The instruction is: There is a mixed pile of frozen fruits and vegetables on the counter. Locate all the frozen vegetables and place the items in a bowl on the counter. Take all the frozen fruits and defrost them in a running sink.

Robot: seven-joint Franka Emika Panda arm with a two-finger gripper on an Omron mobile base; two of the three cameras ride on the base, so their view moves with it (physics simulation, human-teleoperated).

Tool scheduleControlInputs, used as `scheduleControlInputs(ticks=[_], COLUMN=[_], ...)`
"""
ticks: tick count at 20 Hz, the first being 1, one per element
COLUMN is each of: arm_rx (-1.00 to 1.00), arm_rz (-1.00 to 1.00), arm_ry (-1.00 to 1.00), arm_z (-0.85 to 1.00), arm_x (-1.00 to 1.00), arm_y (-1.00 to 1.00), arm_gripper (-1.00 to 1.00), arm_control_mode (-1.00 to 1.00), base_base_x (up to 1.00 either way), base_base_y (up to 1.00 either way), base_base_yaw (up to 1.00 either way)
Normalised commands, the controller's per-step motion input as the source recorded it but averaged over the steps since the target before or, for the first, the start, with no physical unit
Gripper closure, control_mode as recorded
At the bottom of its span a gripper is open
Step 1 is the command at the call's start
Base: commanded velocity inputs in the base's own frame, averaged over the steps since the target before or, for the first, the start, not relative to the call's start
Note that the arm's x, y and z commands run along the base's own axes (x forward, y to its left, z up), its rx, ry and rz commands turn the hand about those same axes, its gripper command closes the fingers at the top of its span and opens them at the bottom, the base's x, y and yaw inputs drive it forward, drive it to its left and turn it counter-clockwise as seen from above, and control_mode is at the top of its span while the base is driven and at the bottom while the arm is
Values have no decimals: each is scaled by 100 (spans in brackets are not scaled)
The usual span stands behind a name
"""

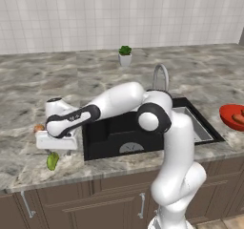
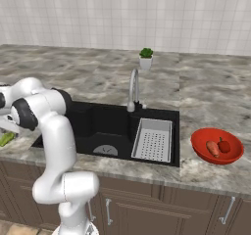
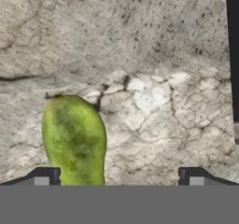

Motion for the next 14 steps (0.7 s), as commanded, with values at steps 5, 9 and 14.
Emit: scheduleControlInputs(ticks=[5,9,14], arm_rx=[-8,-7,-10], arm_rz=[0,-7,-11], arm_ry=[4,-3,-3], arm_z=[-8,-29,-35], arm_x=[8,21,32], arm_y=[17,2,18], arm_gripper=[-100,-100,-100], arm_control_mode=[-100,-100,-100], base_base_x=[0,0,0], base_base_y=[0,0,0], base_base_yaw=[0,0,0])
